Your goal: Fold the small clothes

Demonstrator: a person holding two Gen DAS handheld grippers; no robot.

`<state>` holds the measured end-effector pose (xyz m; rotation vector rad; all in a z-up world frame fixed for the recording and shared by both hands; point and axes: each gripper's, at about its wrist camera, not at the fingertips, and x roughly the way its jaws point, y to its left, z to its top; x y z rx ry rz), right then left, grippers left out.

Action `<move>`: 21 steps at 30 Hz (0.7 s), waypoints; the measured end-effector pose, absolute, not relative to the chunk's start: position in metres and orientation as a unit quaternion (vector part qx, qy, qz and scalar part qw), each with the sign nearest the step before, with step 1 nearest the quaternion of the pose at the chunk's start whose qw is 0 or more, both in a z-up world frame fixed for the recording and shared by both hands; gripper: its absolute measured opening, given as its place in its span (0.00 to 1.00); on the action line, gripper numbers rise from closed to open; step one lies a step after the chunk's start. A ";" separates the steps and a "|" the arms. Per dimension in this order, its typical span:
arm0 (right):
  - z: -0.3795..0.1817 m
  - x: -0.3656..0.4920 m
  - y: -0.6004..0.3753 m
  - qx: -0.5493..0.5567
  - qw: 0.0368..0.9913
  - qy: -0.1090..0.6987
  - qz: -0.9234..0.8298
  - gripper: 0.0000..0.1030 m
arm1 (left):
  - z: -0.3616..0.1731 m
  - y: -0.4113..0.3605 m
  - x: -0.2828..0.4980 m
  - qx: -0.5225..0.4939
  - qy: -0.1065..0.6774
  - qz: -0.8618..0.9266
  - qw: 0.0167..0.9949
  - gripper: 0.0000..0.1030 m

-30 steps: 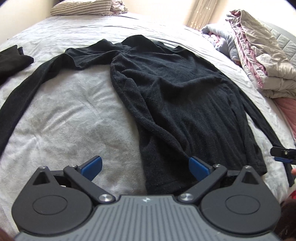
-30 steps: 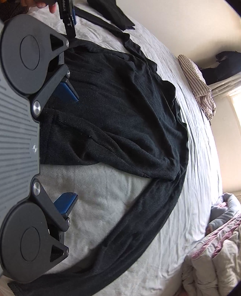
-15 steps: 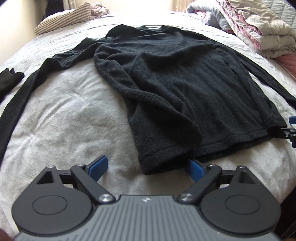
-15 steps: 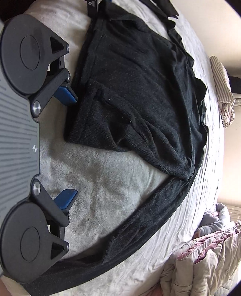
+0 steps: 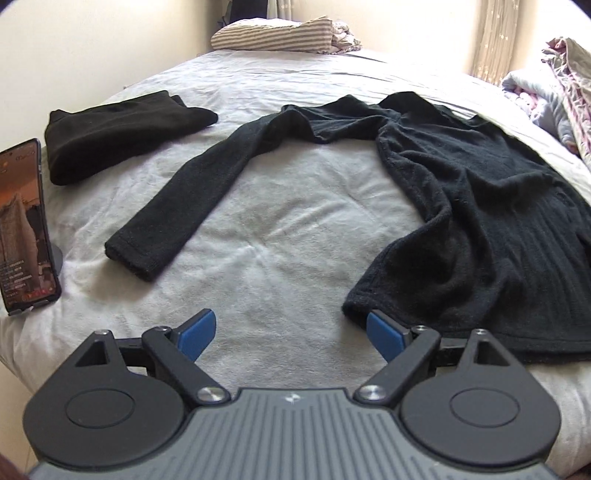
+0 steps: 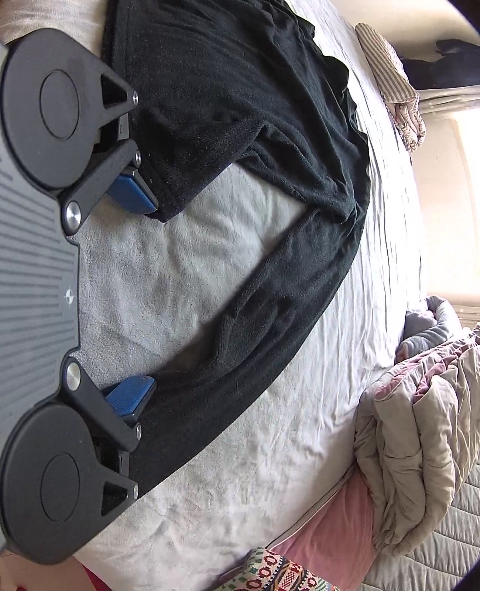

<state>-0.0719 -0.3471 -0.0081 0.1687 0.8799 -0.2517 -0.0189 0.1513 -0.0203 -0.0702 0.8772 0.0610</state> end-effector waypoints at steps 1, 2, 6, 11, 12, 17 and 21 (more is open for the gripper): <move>-0.006 -0.073 -0.347 0.087 0.895 0.422 -0.114 0.92 | -0.018 0.151 -0.019 -0.047 0.422 0.004 0.905 0.85; -0.004 -0.072 -0.346 0.095 0.896 0.421 -0.101 0.92 | -0.017 0.150 -0.017 -0.059 0.423 -0.018 0.904 0.85; -0.006 -0.061 -0.352 0.158 0.893 0.419 -0.050 0.91 | -0.019 0.152 0.001 -0.110 0.424 -0.066 0.897 0.76; -0.026 -0.035 -0.366 0.268 0.863 0.428 0.005 0.66 | -0.040 0.158 0.035 -0.153 0.458 -0.104 0.870 0.51; -0.031 -0.031 -0.366 0.292 0.853 0.432 0.018 0.54 | -0.047 0.160 0.039 -0.168 0.469 -0.109 0.860 0.34; -0.029 -0.038 -0.355 0.311 0.846 0.431 0.053 0.09 | -0.042 0.157 0.024 -0.187 0.471 -0.144 0.850 0.04; 0.006 -0.066 -0.363 0.306 0.865 0.394 0.048 0.08 | -0.002 0.173 -0.012 -0.201 0.427 -0.142 0.870 0.03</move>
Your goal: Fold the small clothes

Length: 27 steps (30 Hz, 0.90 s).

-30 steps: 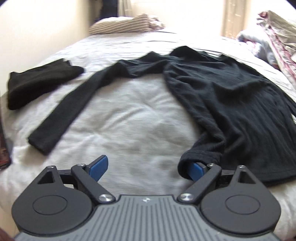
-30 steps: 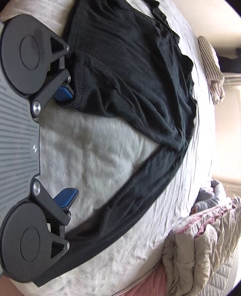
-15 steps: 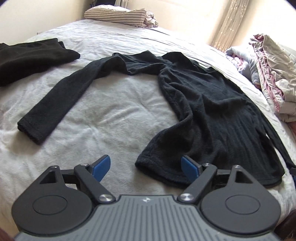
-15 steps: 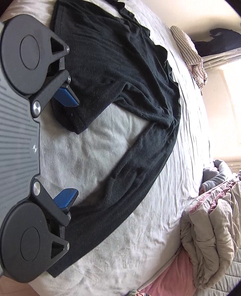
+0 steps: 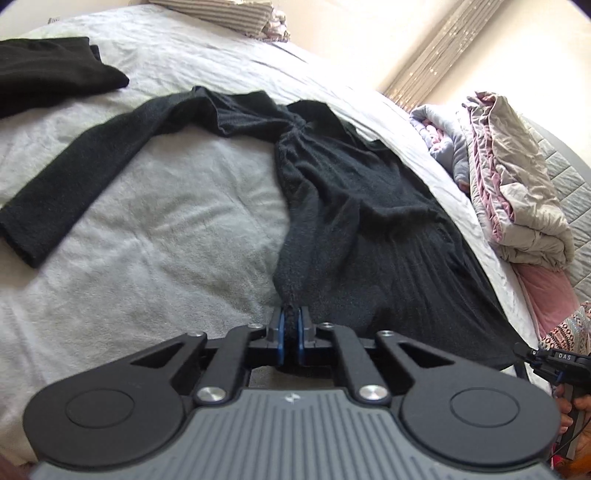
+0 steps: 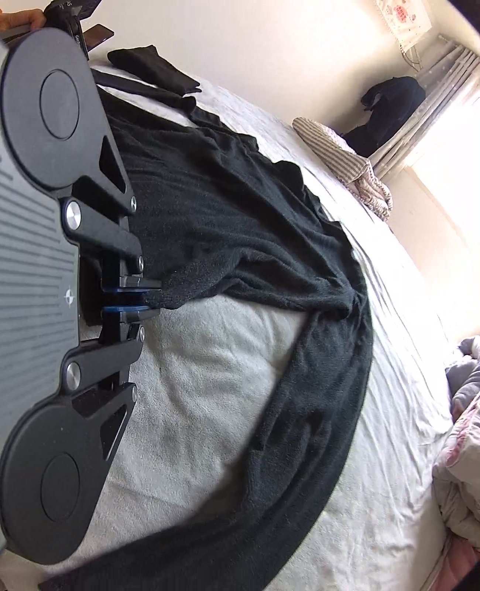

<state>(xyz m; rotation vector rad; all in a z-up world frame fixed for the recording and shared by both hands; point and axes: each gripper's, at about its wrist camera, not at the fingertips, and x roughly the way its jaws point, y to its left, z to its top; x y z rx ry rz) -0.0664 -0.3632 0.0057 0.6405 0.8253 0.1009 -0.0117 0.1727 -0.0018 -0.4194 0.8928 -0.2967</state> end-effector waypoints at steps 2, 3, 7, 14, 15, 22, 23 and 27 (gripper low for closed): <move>0.024 -0.080 -0.366 0.293 0.875 0.382 0.046 0.08 | 0.013 0.182 -0.027 -0.203 0.417 -0.137 0.875 0.03; 0.030 -0.085 -0.367 0.288 0.877 0.381 0.046 0.08 | 0.016 0.185 -0.033 -0.202 0.418 -0.133 0.876 0.03; 0.031 -0.092 -0.365 0.272 0.872 0.404 0.043 0.08 | 0.009 0.185 -0.042 -0.174 0.455 -0.119 0.865 0.03; -0.015 -0.081 -0.357 0.234 0.848 0.475 0.020 0.11 | -0.034 0.170 -0.031 -0.111 0.527 -0.108 0.836 0.06; -0.013 -0.080 -0.360 0.234 0.849 0.474 0.016 0.19 | -0.029 0.167 -0.030 -0.106 0.524 -0.112 0.837 0.11; 0.026 -0.098 -0.424 0.197 0.888 0.408 -0.079 0.63 | 0.022 0.145 -0.026 -0.063 0.427 -0.121 0.894 0.87; 0.028 -0.099 -0.435 0.193 0.888 0.407 -0.095 0.64 | 0.025 0.140 -0.021 -0.064 0.424 -0.124 0.895 0.87; 0.015 -0.096 -0.483 0.167 0.876 0.426 -0.154 0.69 | 0.033 0.109 0.000 -0.054 0.411 -0.139 0.899 0.94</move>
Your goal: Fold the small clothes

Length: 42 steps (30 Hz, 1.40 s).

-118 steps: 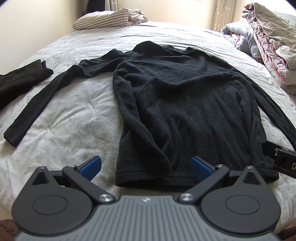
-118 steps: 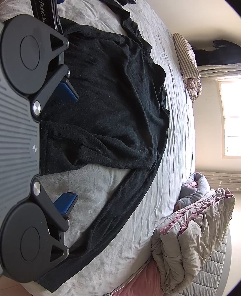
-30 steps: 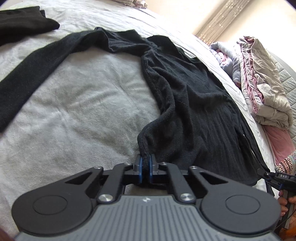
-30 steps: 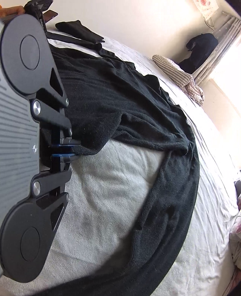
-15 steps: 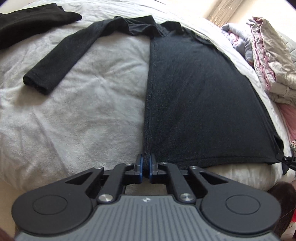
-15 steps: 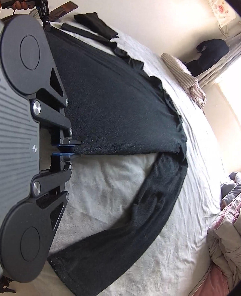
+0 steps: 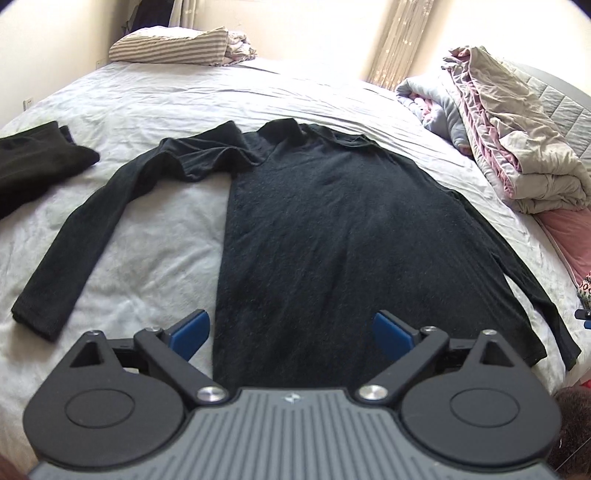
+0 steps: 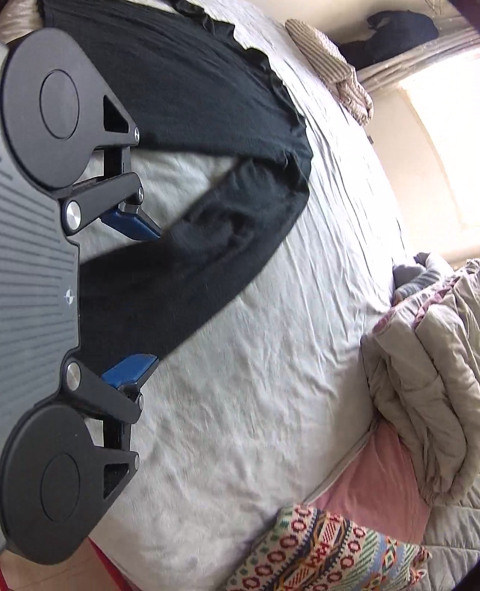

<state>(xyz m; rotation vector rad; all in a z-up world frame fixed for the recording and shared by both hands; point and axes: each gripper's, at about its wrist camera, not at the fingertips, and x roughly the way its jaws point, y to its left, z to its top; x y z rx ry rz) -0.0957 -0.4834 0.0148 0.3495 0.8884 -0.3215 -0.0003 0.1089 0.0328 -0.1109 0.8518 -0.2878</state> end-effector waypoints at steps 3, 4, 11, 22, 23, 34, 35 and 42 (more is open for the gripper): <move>-0.003 -0.086 -0.500 0.144 0.863 0.459 -0.156 0.69 | 0.038 0.078 0.011 -0.039 0.398 -0.167 0.901 0.97; -0.009 -0.082 -0.503 0.140 0.858 0.470 -0.150 0.68 | 0.039 0.066 0.016 -0.032 0.396 -0.179 0.900 0.97; -0.024 -0.062 -0.495 0.092 0.844 0.524 -0.068 0.03 | 0.050 -0.010 0.050 0.047 0.375 -0.230 0.897 0.98; 0.069 -0.004 -0.572 -0.027 0.876 0.428 -0.222 0.03 | 0.051 -0.097 0.157 0.160 0.311 -0.240 0.906 0.97; 0.072 0.005 -0.577 -0.037 0.874 0.424 -0.233 0.03 | 0.048 -0.107 0.174 0.175 0.309 -0.239 0.904 0.97; 0.033 0.079 -0.642 -0.057 0.848 0.444 -0.283 0.03 | -0.008 -0.187 0.339 0.233 0.327 -0.257 0.879 0.61; 0.027 0.082 -0.644 -0.060 0.847 0.448 -0.281 0.03 | -0.014 -0.195 0.351 0.233 0.330 -0.265 0.876 0.56; -0.007 0.091 -0.657 -0.061 0.843 0.463 -0.266 0.03 | -0.040 -0.249 0.393 0.221 0.332 -0.351 0.847 0.54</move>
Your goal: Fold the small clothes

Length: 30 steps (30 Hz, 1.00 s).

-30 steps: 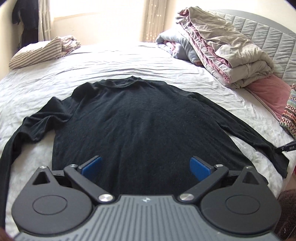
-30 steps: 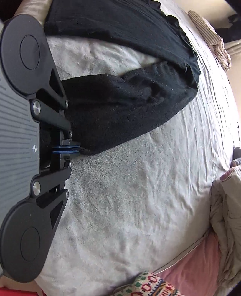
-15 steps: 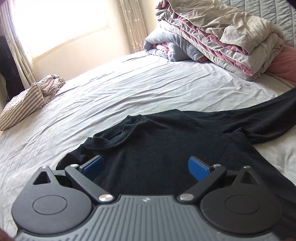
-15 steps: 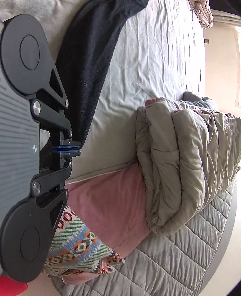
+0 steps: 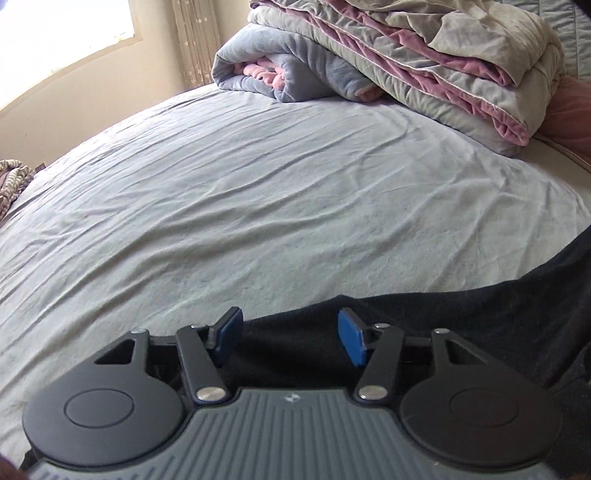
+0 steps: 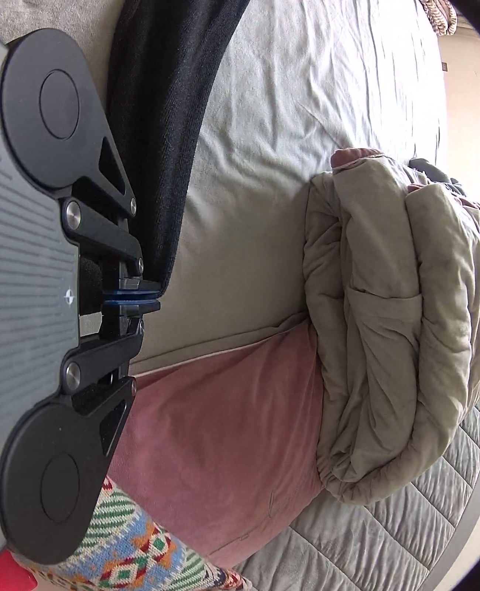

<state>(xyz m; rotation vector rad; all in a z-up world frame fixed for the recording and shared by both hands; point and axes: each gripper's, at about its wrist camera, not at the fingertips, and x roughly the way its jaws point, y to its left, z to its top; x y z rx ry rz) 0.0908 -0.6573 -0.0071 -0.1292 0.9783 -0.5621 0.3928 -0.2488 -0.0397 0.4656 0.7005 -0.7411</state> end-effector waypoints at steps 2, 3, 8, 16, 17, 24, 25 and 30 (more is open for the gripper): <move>-0.014 0.093 -0.660 -0.057 0.842 0.468 -0.263 0.03 | -0.042 -0.263 0.398 0.237 0.328 -0.363 0.840 0.54; -0.017 0.093 -0.662 -0.056 0.842 0.470 -0.261 0.03 | -0.044 -0.269 0.401 0.242 0.335 -0.369 0.833 0.53; -0.025 0.098 -0.666 -0.059 0.841 0.473 -0.256 0.03 | -0.048 -0.281 0.400 0.257 0.378 -0.398 0.796 0.07; -0.021 0.100 -0.668 -0.063 0.849 0.447 -0.276 0.03 | -0.034 -0.266 0.376 0.197 0.287 -0.336 0.875 0.00; -0.018 0.101 -0.669 -0.064 0.850 0.439 -0.286 0.00 | -0.030 -0.263 0.377 0.178 0.273 -0.322 0.889 0.00; -0.010 0.118 -0.692 -0.052 0.849 0.417 -0.320 0.00 | -0.046 -0.276 0.387 0.155 0.275 -0.261 0.912 0.00; -0.010 0.118 -0.696 -0.034 0.850 0.425 -0.309 0.00 | -0.053 -0.281 0.385 0.167 0.282 -0.259 0.909 0.00; -0.008 0.098 -0.711 0.028 0.844 0.453 -0.284 0.50 | -0.061 -0.288 0.376 0.181 0.282 -0.262 0.905 0.01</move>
